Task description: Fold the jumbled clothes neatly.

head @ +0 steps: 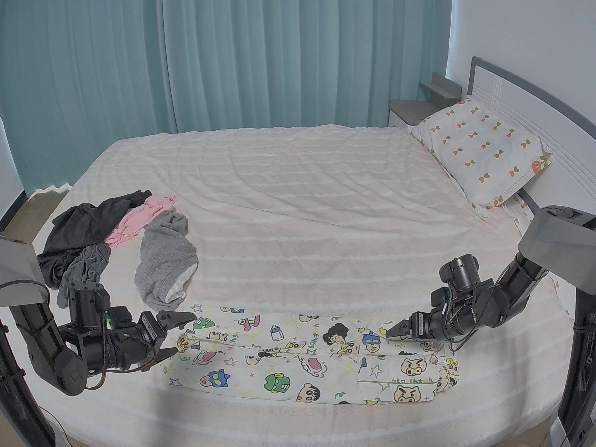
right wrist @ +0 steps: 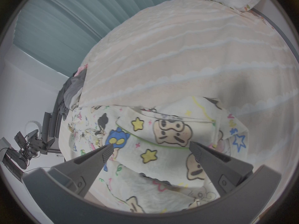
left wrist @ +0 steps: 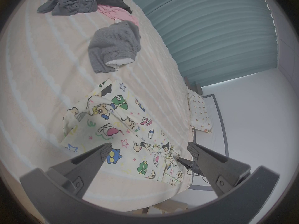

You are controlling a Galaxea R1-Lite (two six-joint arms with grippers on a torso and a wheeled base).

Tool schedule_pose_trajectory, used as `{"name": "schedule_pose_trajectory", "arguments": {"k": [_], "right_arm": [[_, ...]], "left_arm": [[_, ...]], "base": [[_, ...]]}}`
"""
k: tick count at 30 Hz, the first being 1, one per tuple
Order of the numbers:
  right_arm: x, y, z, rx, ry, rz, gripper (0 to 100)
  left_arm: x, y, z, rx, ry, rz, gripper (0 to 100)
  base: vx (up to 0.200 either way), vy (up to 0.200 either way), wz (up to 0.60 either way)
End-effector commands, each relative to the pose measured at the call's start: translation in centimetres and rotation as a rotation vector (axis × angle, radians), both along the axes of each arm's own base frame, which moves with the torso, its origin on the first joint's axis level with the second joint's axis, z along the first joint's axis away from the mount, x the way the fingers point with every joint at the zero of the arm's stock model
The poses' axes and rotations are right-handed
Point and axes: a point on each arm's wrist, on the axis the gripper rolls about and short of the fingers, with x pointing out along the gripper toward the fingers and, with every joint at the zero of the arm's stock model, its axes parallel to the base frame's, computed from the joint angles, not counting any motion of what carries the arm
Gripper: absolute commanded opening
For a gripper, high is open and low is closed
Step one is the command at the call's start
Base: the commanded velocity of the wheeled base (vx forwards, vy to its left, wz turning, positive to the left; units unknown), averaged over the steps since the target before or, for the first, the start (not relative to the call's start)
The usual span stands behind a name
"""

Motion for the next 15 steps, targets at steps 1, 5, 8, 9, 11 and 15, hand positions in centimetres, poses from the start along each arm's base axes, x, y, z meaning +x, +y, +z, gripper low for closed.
{"name": "schedule_pose_trajectory", "arguments": {"k": [1, 5, 8, 9, 11, 15], "right_arm": [[0.0, -0.2, -0.6, -0.013, 0.018, -0.009, 100], [-0.2, -0.4, -0.4, -0.039, 0.022, -0.032, 100], [-0.5, -0.6, 1.7, -0.014, -0.024, -0.049, 100], [-0.9, -0.7, 2.8, 0.004, -0.042, -0.063, 100], [-1.6, -0.8, 4.6, 0.043, -0.069, -0.101, 100], [-3.2, -0.7, 7.3, 0.128, -0.132, -0.171, 100]], "left_arm": [[0.0, 0.0, -0.9, 0.010, 0.039, 0.010, 100], [0.1, 0.0, -1.0, 0.018, 0.039, 0.016, 100], [0.0, 0.0, -1.0, 0.021, 0.040, 0.018, 100], [0.0, 0.0, -1.0, 0.026, 0.040, 0.024, 100], [0.0, -0.1, -1.0, 0.036, 0.039, 0.032, 100], [-0.1, -1.0, -1.1, 0.067, 0.038, 0.034, 100]], "base": [[0.000, 0.000, 0.00], [0.000, 0.000, 0.00], [0.000, 0.000, 0.00], [0.000, 0.000, 0.00], [0.000, 0.000, 0.00], [0.000, 0.000, 0.00]]}}
